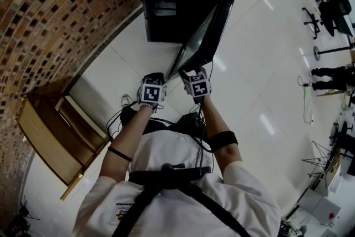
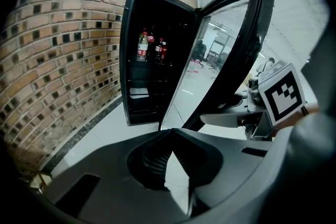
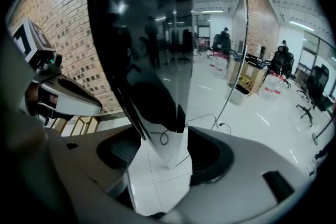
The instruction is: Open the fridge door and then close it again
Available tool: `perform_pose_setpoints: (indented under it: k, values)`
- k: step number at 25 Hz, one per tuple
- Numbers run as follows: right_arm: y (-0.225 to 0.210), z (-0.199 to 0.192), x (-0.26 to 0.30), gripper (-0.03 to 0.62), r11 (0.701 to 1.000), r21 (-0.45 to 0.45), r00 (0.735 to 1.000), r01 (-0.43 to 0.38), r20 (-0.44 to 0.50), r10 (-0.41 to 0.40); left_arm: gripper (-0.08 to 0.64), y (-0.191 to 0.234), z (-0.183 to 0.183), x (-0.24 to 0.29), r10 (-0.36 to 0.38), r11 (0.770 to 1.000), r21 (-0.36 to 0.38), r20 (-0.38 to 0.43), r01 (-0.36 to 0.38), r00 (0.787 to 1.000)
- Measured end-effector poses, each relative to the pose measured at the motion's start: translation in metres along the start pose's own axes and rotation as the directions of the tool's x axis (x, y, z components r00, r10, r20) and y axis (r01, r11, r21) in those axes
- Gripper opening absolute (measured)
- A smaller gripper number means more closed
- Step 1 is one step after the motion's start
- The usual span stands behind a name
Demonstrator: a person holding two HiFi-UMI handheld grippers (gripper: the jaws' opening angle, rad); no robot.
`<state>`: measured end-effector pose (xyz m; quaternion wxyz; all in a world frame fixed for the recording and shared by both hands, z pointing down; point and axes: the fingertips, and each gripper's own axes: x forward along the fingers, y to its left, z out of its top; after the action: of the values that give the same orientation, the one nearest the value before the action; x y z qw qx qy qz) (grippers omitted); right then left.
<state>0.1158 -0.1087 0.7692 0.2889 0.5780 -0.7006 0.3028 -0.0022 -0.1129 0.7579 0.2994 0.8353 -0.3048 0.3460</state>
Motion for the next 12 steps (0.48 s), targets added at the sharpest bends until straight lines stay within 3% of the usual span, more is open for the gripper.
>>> perform_pose_setpoints:
  k: [12]
  values:
    - [0.052,0.067,0.068,0.311,0.976,0.186,0.993,0.117,0.002,-0.119,0.0,0.111,0.029,-0.023,0.059,0.997,-0.042,0.039,-0.058,0.997]
